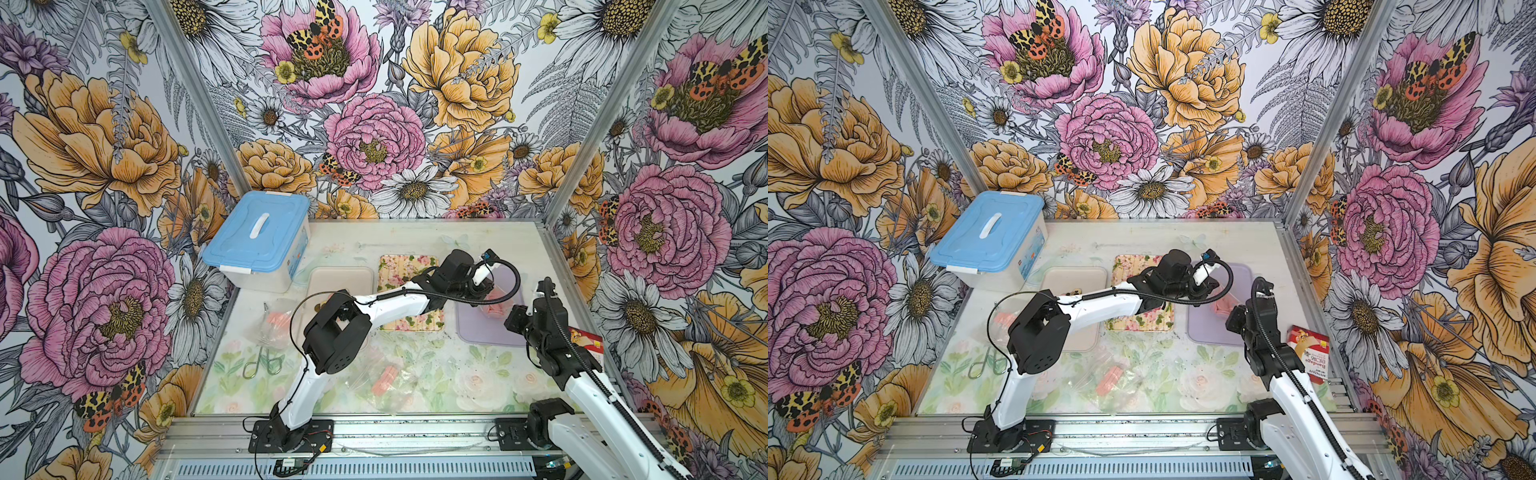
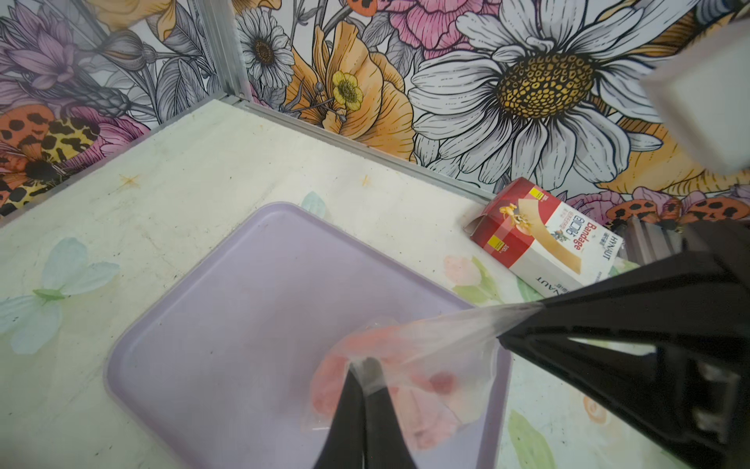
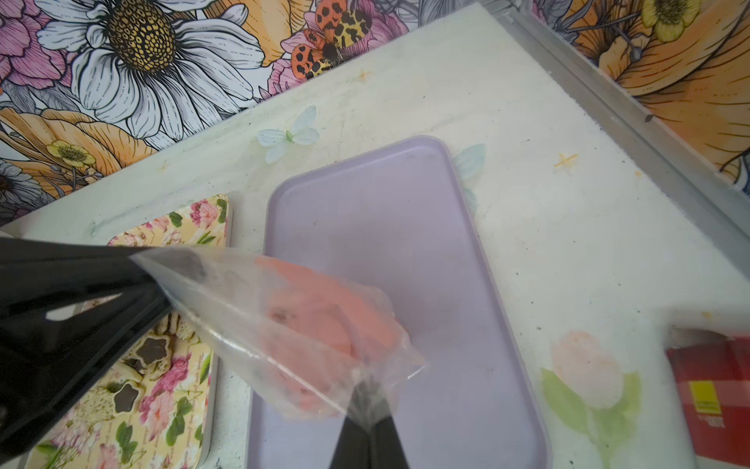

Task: Pour cookies out of the ziploc bag
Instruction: 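Pour the cookies out of the ziploc bag onto the tray.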

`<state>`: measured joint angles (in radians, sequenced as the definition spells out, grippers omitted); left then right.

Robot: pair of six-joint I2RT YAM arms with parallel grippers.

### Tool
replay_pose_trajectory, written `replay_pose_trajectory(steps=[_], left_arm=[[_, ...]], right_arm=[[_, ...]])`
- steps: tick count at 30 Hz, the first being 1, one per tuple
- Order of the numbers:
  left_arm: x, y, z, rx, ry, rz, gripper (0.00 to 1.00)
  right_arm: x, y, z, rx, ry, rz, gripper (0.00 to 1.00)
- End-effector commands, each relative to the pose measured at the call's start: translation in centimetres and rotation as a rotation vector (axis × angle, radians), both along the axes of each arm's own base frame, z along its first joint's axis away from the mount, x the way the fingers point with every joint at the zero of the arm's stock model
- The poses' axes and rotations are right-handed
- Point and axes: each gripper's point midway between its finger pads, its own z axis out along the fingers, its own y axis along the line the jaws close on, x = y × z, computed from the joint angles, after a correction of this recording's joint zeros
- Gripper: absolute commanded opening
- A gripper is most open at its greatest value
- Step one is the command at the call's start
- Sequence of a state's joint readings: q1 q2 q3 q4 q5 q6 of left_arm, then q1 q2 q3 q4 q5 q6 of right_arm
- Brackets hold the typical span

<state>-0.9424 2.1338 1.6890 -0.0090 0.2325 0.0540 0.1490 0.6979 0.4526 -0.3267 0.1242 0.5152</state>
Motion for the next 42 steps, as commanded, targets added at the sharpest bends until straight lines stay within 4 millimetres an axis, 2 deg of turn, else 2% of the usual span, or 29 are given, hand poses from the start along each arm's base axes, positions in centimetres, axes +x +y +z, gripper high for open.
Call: replay_pose_trajectory(steps=[1,5,10,13,15,16,17,18,19,20,21,22,23,25,28,31,34,36,39,42], left_arm=[[1.2,-0.4,2.7,-0.048,-0.051,0.041,0.00],[2.3,-0.5,2.1,-0.021,-0.030,0.068,0.00],[3.1,-1.1,1.5,-0.042,-0.004,0.064,0.00],[3.5,-1.3,2.1,-0.144,0.037,0.050,0.00],[3.9,-1.9,1.4,-0.091,0.036,0.056,0.00],[3.4,-2.1,2.2,-0.103,0.014,0.041,0.00],[2.7,-2.3,3.7,-0.191,0.020,0.007,0.00],[2.7,-2.0,4.4,-0.256,0.031,0.005,0.00],[3.3,-2.0,3.7,-0.228,0.042,0.027,0.00],[4.3,-1.9,2.1,-0.119,0.036,0.067,0.00],[4.6,-2.1,2.0,-0.066,0.008,0.082,0.00],[4.1,-2.2,3.1,-0.110,-0.003,0.059,0.00],[3.2,-2.0,5.1,-0.248,0.000,0.016,0.00],[3.7,-0.5,5.9,-0.380,0.036,0.027,0.00],[5.4,0.5,5.3,-0.340,0.028,0.085,0.00],[5.1,0.3,4.8,-0.316,0.040,0.074,0.00],[4.0,0.7,6.4,-0.424,0.031,0.033,0.00],[4.7,0.6,6.3,-0.395,0.041,0.058,0.00],[4.0,0.8,7.5,-0.378,-0.006,0.057,0.00],[4.9,0.4,5.9,-0.267,0.030,0.071,0.00]], right_arm=[[0.0,-0.8,1.9,0.007,-0.101,-0.044,0.00],[-0.2,-1.3,2.2,0.000,-0.144,-0.068,0.00],[0.3,-1.7,0.5,-0.026,-0.080,-0.089,0.00],[0.4,-2.1,0.0,-0.039,-0.058,-0.114,0.00],[0.4,-2.5,-0.7,-0.054,-0.037,-0.130,0.00],[0.5,-2.2,-0.6,-0.049,-0.034,-0.117,0.00],[0.5,-2.1,-0.7,-0.044,-0.032,-0.113,0.00],[0.5,-2.2,-0.7,-0.043,-0.033,-0.123,0.00],[0.5,-2.4,-0.5,-0.040,-0.042,-0.134,0.00],[0.4,-2.6,-0.5,-0.039,-0.050,-0.148,0.00],[0.3,-2.8,-0.6,-0.042,-0.055,-0.159,0.00],[0.3,-2.8,-0.5,-0.037,-0.060,-0.160,0.00],[0.4,-2.5,-0.3,-0.025,-0.067,-0.145,0.00],[0.6,-1.8,0.2,0.003,-0.098,-0.115,0.00],[0.4,-2.1,0.6,0.003,-0.133,-0.131,0.00],[0.4,-2.2,0.5,-0.001,-0.130,-0.131,0.00],[0.8,-1.3,0.6,0.017,-0.122,-0.090,0.00],[0.7,-1.5,0.7,0.015,-0.134,-0.099,0.00],[0.7,-1.3,0.9,0.022,-0.149,-0.086,0.00],[0.9,-1.3,0.6,0.017,-0.132,-0.084,0.00]])
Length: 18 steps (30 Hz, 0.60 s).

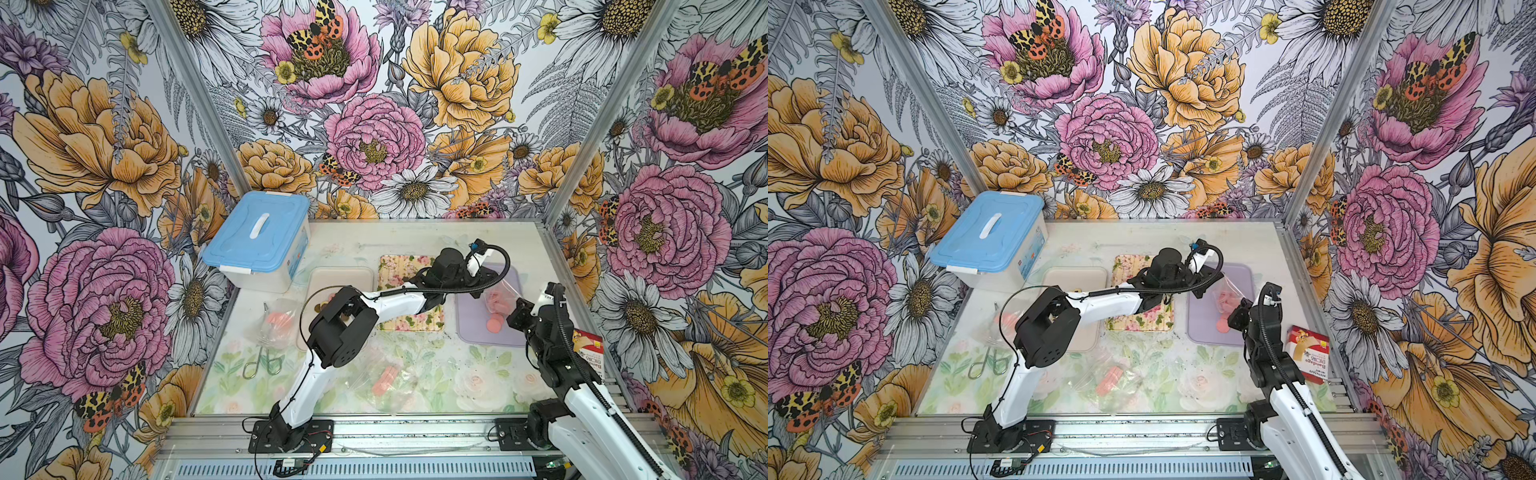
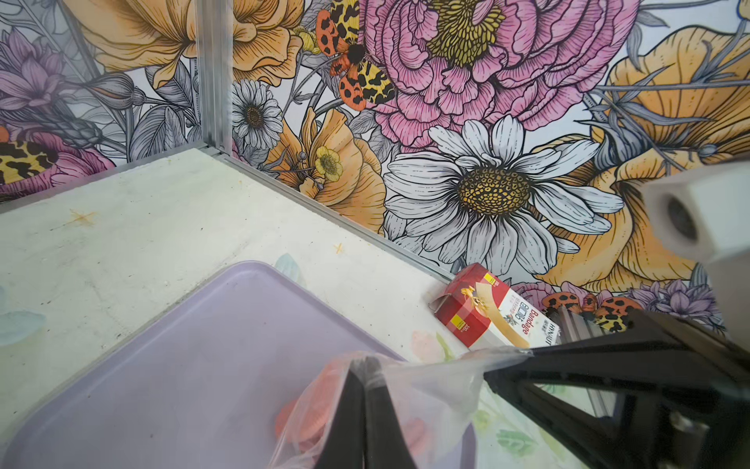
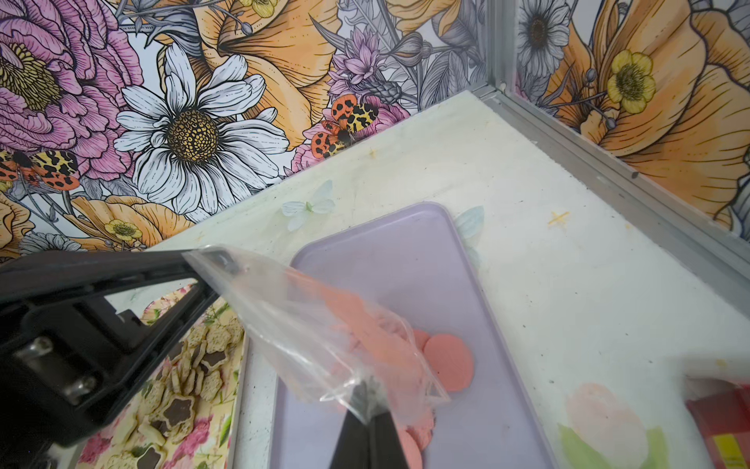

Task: Pour cookies out of the ziploc bag
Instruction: 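Pour the cookies out of the ziploc bag onto the tray.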

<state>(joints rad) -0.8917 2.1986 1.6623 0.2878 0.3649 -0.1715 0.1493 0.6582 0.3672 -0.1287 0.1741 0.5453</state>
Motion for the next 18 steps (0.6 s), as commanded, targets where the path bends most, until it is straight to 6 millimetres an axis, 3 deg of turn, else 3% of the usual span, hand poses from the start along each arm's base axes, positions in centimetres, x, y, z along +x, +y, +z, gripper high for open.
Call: replay_pose_trajectory(steps=[1,3,4,7,15,18], left_arm=[[2.5,1.7,4.8,-0.015,-0.080,0.074,0.00],[1.9,2.8,6.8,-0.180,-0.082,0.055,0.00],[2.6,3.1,6.8,-0.197,-0.062,0.078,0.00],[2.9,2.4,6.2,-0.069,-0.098,0.098,0.00],[2.5,2.2,6.7,-0.111,-0.060,0.062,0.00],[3.4,2.2,6.4,-0.076,-0.035,0.101,0.00]], right_arm=[[-0.2,-0.4,-0.6,0.000,0.020,-0.019,0.00],[-0.2,0.3,0.2,0.016,-0.023,0.019,0.00],[-0.2,0.2,0.4,0.016,-0.048,0.012,0.00],[-0.4,0.2,0.8,0.011,-0.065,0.018,0.00],[-0.3,0.8,0.9,0.017,-0.065,0.043,0.00],[-0.2,0.3,0.1,0.000,-0.033,0.016,0.00]])
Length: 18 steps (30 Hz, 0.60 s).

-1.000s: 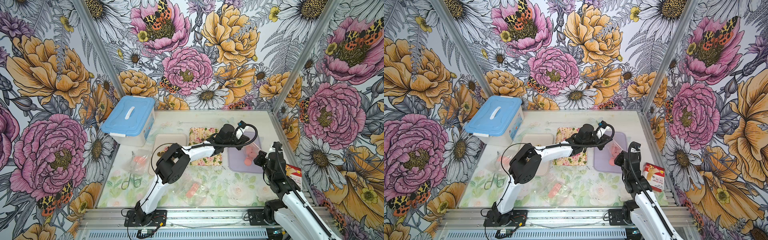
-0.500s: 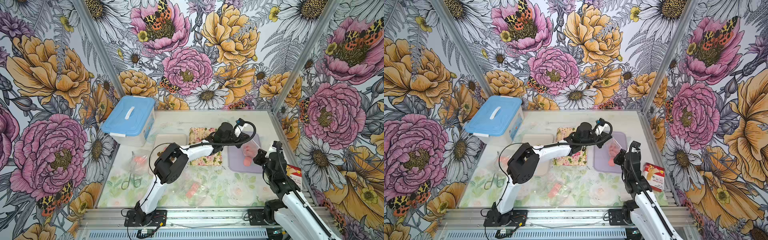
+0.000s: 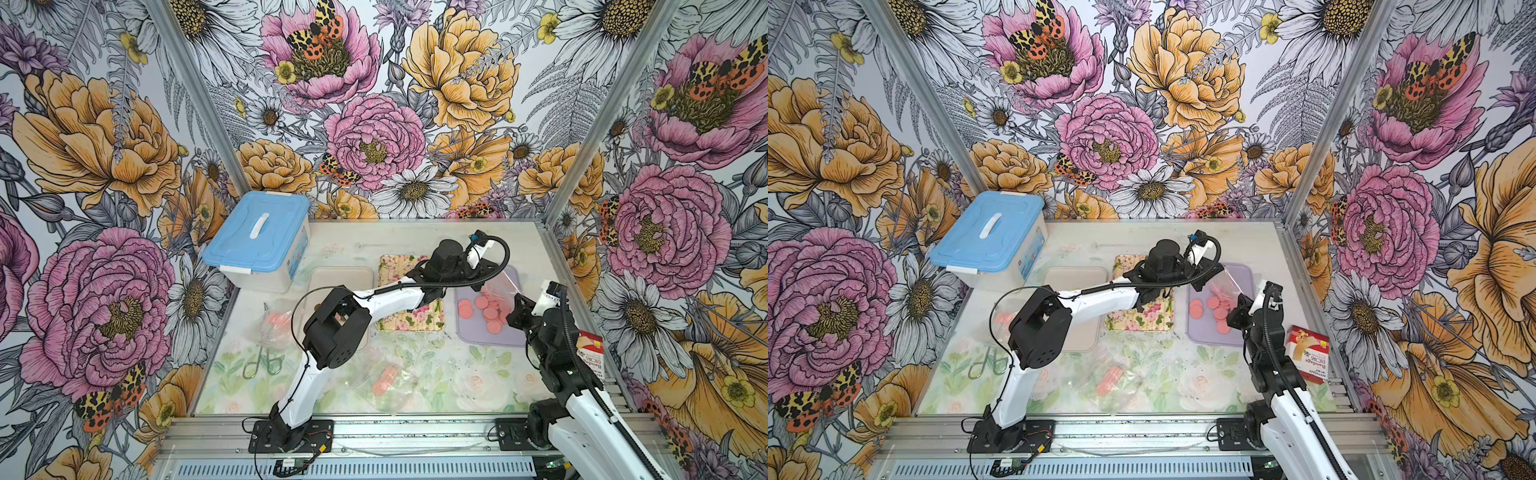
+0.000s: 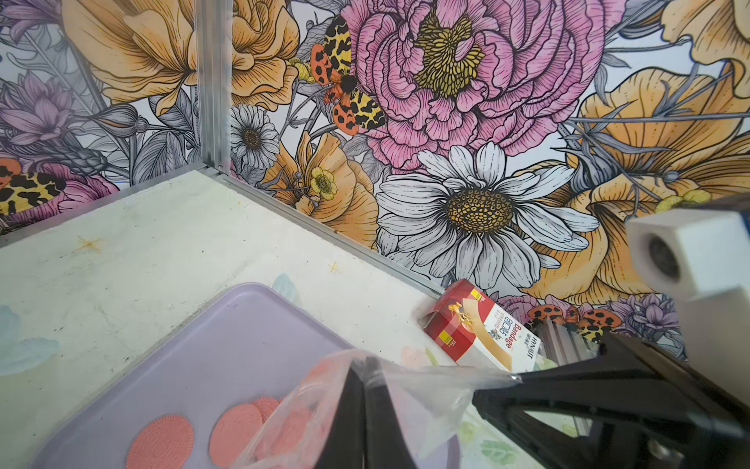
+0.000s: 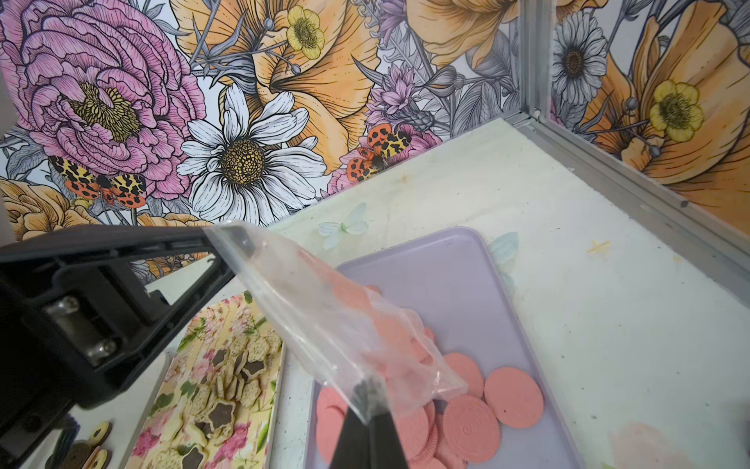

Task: Pour cookies out of the ziploc bag
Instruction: 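Pour the cookies out of the ziploc bag onto the tray.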

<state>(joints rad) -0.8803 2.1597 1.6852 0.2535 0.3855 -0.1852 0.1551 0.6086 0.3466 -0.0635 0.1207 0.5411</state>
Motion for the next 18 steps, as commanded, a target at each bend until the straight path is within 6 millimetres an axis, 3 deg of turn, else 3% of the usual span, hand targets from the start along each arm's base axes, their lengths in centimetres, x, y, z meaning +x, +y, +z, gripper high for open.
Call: replay_pose_trajectory(steps=[1,3,5,6,9,13,18], left_arm=[[3.7,1.5,3.1,-0.019,-0.001,0.113,0.00],[3.5,1.4,1.8,-0.004,0.062,0.082,0.00],[4.0,2.5,2.2,-0.076,0.059,0.172,0.00],[5.0,2.6,1.9,-0.084,0.111,0.190,0.00],[7.8,3.3,-2.0,-0.008,0.319,0.280,0.00],[8.5,3.4,-2.2,-0.083,0.400,0.340,0.00],[9.7,3.6,-3.5,-0.043,0.423,0.387,0.00]], right_arm=[[-0.2,-0.9,-1.8,-0.036,0.091,-0.041,0.00],[-0.2,-0.3,-1.3,-0.044,0.098,-0.007,0.00],[-0.7,-2.3,-2.5,-0.058,0.126,-0.118,0.00],[-0.5,-2.2,-2.8,-0.051,0.147,-0.110,0.00],[0.2,-1.0,-3.5,-0.024,0.201,-0.045,0.00],[0.7,-1.2,-5.4,0.080,0.283,-0.034,0.00],[0.1,-2.6,-4.7,0.082,0.231,-0.096,0.00]])
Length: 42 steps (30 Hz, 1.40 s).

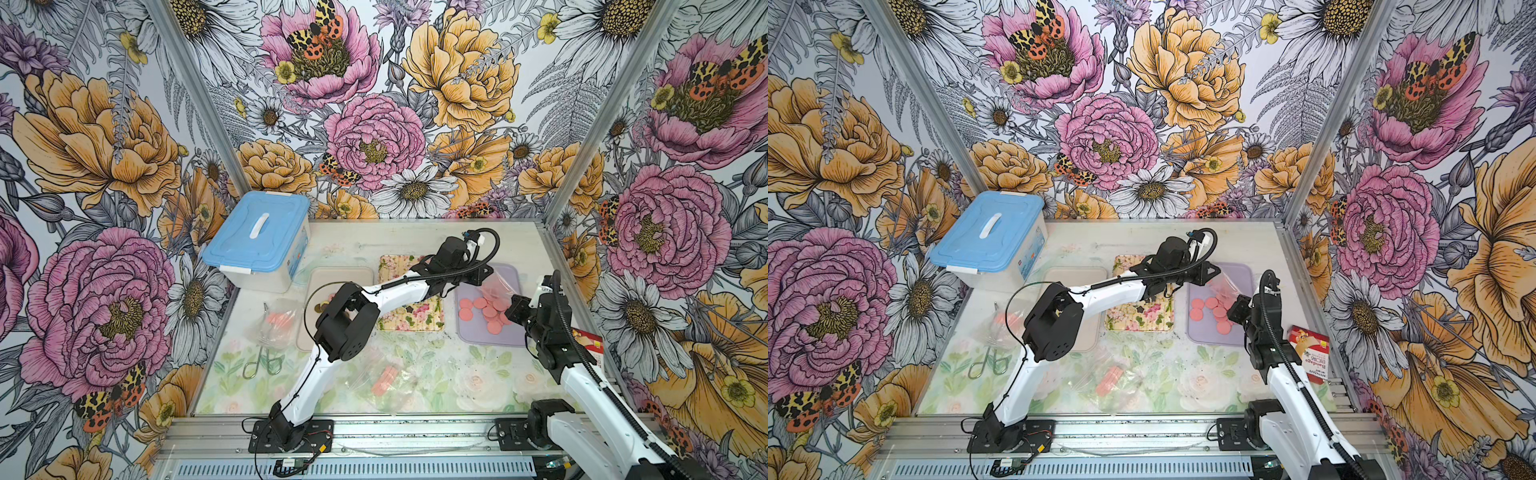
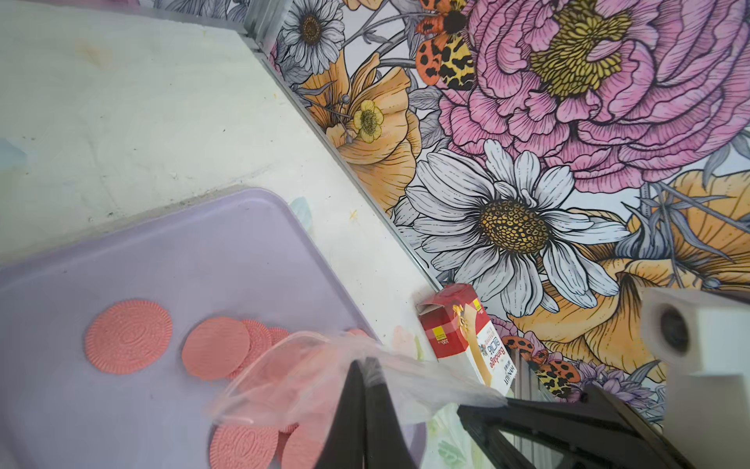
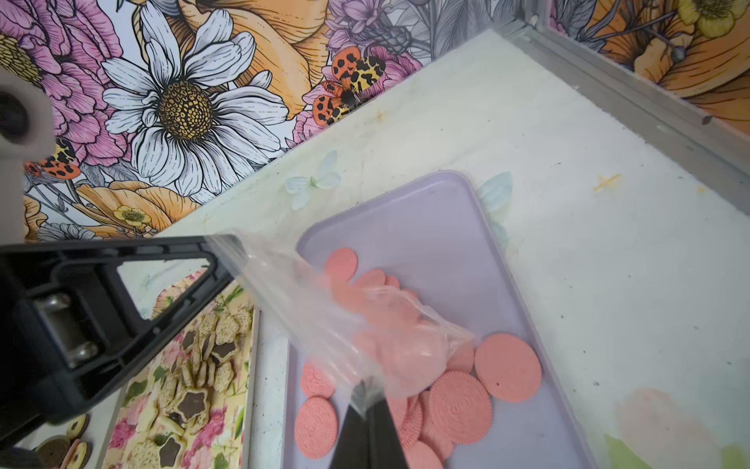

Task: Pour cookies out of the ziploc bag
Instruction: 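Pour the cookies out of the ziploc bag onto the tray, then place the ziploc bag at the center of the board.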

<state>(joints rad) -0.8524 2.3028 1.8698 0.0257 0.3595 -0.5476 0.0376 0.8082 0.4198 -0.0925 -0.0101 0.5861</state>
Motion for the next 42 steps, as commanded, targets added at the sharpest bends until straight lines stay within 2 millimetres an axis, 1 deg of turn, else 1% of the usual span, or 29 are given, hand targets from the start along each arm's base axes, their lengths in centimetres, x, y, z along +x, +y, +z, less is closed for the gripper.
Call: replay_pose_trajectory(steps=[1,3,6,10,13,14,15,16,18,19,20,22,24,26,27,30,33,35,37,40,42], left_arm=[[6.2,3.6,2.4,-0.049,-0.042,0.221,0.00],[5.4,3.6,3.5,-0.072,-0.091,0.209,0.00],[4.3,3.8,4.8,-0.051,-0.134,0.176,0.00],[2.9,4.5,6.0,-0.056,-0.129,0.139,0.00],[0.7,4.9,7.0,-0.055,-0.167,0.088,0.00],[-0.3,5.0,7.1,-0.048,-0.176,0.071,0.00],[-1.5,5.3,7.3,-0.037,-0.188,0.054,0.00],[-2.7,5.8,7.5,-0.019,-0.211,0.044,0.00],[-5.4,7.0,7.6,0.033,-0.255,0.044,0.00],[-6.8,8.0,8.0,0.061,-0.285,0.056,0.00],[-7.9,8.8,8.4,0.081,-0.308,0.076,0.00],[-9.8,11.2,8.2,0.117,-0.329,0.121,0.00],[-11.1,13.7,8.2,0.143,-0.345,0.179,0.00],[-12.5,15.9,7.8,0.198,-0.377,0.224,0.00],[-13.2,17.0,7.3,0.242,-0.392,0.253,0.00],[-15.4,19.6,5.5,0.370,-0.457,0.327,0.00],[-18.0,19.9,2.5,0.419,-0.473,0.310,0.00],[-19.8,19.2,0.1,0.421,-0.463,0.267,0.00],[-21.6,18.0,-2.4,0.424,-0.465,0.211,0.00],[-23.6,16.2,-5.1,0.425,-0.455,0.166,0.00],[-24.8,15.0,-6.4,0.445,-0.452,0.151,0.00]], right_arm=[[-1.6,-1.2,-1.4,0.005,0.051,-0.058,0.00],[-1.6,-0.7,-0.4,0.014,0.000,-0.029,0.00],[-1.8,-0.3,0.7,0.025,-0.057,-0.011,0.00],[-1.8,0.1,1.0,0.034,-0.064,0.012,0.00],[-1.8,0.8,1.2,0.046,-0.068,0.050,0.00],[-1.8,1.2,1.5,0.047,-0.073,0.078,0.00],[-1.9,1.8,1.7,0.049,-0.080,0.113,0.04],[-2.0,2.2,2.1,0.049,-0.091,0.138,0.20],[-2.2,2.4,2.1,0.052,-0.093,0.154,0.50],[-2.3,2.5,2.3,0.056,-0.098,0.160,0.59],[-2.4,2.7,2.3,0.061,-0.101,0.165,0.64],[-2.6,2.9,2.5,0.071,-0.111,0.176,0.74],[-2.8,3.0,2.8,0.076,-0.119,0.183,0.82],[-3.1,3.1,3.0,0.080,-0.123,0.187,0.97],[-3.3,3.2,3.0,0.079,-0.124,0.193,0.99],[-3.8,3.5,2.5,0.092,-0.103,0.207,0.99],[-4.0,3.6,1.9,0.098,-0.075,0.215,0.99],[-4.0,3.7,1.5,0.101,-0.057,0.220,0.99],[-3.8,3.7,1.5,0.095,-0.054,0.219,0.99],[-3.8,3.5,1.6,0.084,-0.057,0.211,0.99],[-3.8,3.3,1.5,0.081,-0.057,0.205,0.99]])
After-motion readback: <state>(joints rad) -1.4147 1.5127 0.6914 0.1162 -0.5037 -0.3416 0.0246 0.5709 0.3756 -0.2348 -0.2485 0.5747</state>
